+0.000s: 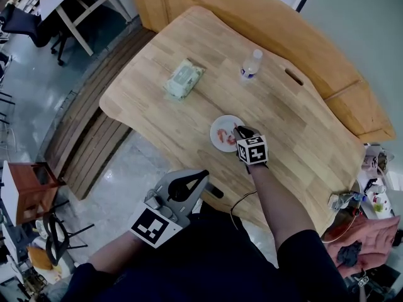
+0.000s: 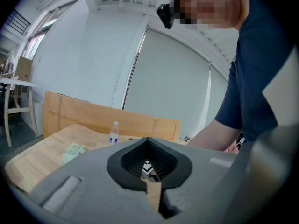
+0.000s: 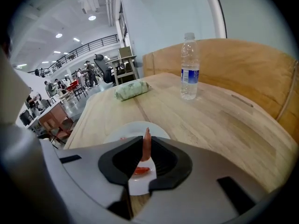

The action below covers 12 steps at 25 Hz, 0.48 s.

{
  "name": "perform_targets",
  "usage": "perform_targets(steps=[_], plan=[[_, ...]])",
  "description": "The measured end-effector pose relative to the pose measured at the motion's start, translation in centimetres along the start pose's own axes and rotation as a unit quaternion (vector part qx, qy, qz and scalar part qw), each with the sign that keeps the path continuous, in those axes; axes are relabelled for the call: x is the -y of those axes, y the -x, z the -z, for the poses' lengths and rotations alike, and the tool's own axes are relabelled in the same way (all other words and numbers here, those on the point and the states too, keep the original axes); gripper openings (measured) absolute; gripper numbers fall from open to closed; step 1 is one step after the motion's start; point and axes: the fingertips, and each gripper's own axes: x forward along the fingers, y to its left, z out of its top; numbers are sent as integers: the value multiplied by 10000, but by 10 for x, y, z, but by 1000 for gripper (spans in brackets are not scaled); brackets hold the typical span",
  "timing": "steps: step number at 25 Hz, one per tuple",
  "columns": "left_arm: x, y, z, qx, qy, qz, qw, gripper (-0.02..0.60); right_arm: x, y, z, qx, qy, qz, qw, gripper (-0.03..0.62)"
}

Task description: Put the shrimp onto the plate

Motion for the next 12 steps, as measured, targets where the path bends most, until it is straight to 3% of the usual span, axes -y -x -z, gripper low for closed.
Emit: perform_targets(steps=[12], plan=[[-8,2,10,-93,132,-137,9998,5,2,-19,5,-155,61,-58,9998,63]])
